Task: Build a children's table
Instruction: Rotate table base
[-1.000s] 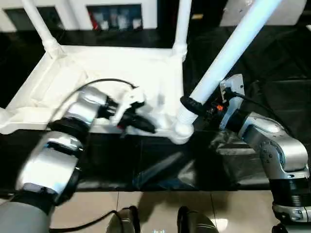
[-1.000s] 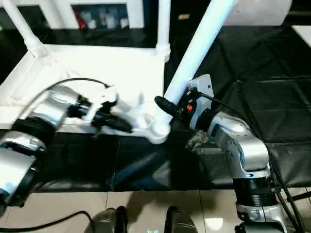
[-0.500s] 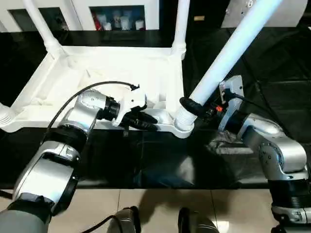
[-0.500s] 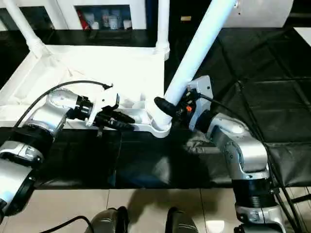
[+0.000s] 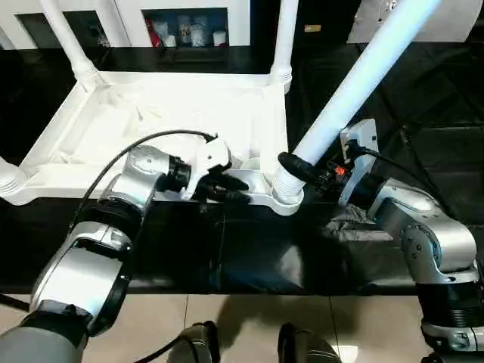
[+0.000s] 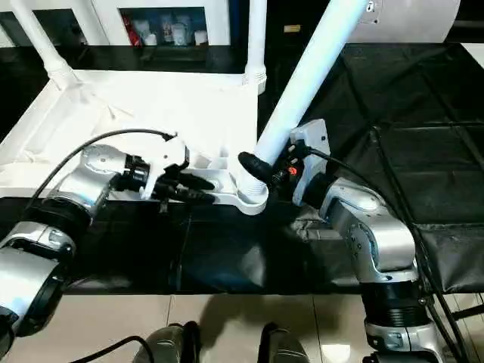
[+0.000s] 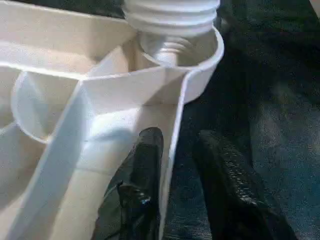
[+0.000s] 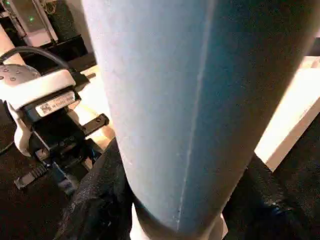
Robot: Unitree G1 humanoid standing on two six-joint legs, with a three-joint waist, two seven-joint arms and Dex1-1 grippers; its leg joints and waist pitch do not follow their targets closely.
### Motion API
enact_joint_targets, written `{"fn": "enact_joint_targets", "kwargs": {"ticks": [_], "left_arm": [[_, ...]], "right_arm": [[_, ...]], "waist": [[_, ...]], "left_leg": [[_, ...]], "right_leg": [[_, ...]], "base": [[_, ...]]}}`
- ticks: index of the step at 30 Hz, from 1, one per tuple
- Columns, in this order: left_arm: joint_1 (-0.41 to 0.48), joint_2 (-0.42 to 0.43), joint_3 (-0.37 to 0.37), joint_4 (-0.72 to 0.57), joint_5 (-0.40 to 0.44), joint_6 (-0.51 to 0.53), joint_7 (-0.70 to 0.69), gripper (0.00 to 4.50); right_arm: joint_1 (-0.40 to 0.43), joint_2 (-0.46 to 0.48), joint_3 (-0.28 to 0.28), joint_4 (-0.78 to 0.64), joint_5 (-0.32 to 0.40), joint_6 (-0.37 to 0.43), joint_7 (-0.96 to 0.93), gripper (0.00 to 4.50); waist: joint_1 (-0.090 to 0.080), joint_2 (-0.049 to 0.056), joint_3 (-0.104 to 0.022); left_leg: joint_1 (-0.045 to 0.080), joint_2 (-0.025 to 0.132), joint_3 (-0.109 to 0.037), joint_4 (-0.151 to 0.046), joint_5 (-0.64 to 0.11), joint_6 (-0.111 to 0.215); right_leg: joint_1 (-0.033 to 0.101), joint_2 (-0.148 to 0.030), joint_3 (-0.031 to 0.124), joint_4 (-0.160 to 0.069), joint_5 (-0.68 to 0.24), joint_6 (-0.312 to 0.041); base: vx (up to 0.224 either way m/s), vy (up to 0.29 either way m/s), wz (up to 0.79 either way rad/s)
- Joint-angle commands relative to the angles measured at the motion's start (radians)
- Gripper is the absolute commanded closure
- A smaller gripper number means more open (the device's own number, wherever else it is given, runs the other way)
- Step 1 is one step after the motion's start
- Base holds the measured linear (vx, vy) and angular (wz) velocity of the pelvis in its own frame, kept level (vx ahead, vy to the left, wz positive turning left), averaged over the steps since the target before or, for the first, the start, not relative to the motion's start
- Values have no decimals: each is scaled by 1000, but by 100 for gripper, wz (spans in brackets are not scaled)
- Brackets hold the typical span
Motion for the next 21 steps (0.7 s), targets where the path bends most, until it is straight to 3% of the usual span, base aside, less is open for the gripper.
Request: {"fn": "enact_joint_targets", "kwargs": {"ticks": [1,12,15,18,21], "left_arm": [[-7,1,-17,22,31,-10,-6,367],[-18,4,-10,23,20,17,-51,444],[-15,14,-11,29,40,43,-9,448],[11,28,-7,-2,68,62,96,448],[45,35,23,-65,74,147,213,450]], "right_arm": [[12,-4,1,-22,4,-10,-2,259],[12,-2,2,-24,3,-10,-2,259],[13,6,4,-27,4,-9,-8,259],[18,21,8,-40,-4,-4,-36,259],[21,40,14,-58,-25,32,-101,259]], "waist": [[3,6,-106],[4,9,-107],[2,9,-106],[-2,9,-100],[-7,11,-98]], "left_leg": [[25,56,-25,-60,-158,70],[23,58,-26,-60,-140,80],[23,58,-26,-60,-147,80],[23,56,-27,-62,-177,67],[24,57,-28,-65,-186,56]], "right_leg": [[80,-96,53,-64,-209,-231],[82,-97,53,-59,-169,-249],[82,-97,53,-58,-161,-254],[82,-98,52,-66,-224,-240],[80,-97,52,-69,-257,-228]], "base": [[0,0,0],[0,0,0],[0,0,0],[0,0,0],[0,0,0]]}}
